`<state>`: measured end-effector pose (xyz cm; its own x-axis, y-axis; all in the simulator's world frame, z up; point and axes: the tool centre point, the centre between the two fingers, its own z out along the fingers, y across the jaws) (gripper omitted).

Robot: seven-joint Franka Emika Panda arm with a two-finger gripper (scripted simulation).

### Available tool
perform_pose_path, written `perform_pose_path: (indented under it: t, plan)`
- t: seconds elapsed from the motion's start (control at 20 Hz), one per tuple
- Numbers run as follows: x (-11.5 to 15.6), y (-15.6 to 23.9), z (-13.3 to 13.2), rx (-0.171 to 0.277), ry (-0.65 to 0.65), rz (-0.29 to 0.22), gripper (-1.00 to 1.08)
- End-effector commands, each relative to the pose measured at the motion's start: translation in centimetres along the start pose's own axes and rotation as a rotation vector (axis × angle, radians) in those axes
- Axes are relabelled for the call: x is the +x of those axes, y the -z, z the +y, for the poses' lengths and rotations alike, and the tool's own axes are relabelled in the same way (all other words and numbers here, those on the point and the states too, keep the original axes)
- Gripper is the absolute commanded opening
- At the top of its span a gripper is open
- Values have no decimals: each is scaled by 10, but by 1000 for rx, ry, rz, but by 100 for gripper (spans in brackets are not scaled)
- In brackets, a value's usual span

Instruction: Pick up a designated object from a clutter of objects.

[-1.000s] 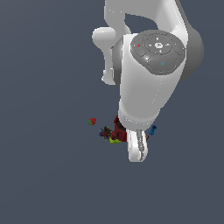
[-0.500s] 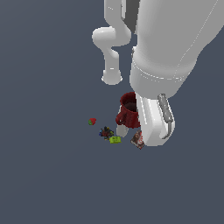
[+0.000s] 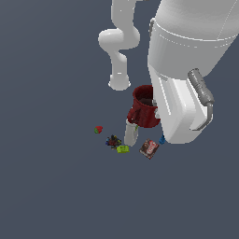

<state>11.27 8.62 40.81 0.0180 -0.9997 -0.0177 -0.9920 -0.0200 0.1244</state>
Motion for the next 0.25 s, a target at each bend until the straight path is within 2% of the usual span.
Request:
perform_pose_path:
  t: [0.0, 0.2]
  plan:
    - [-1, 7, 0, 2, 0, 0, -100]
    - [-1, 9, 1, 2, 0, 0, -100]
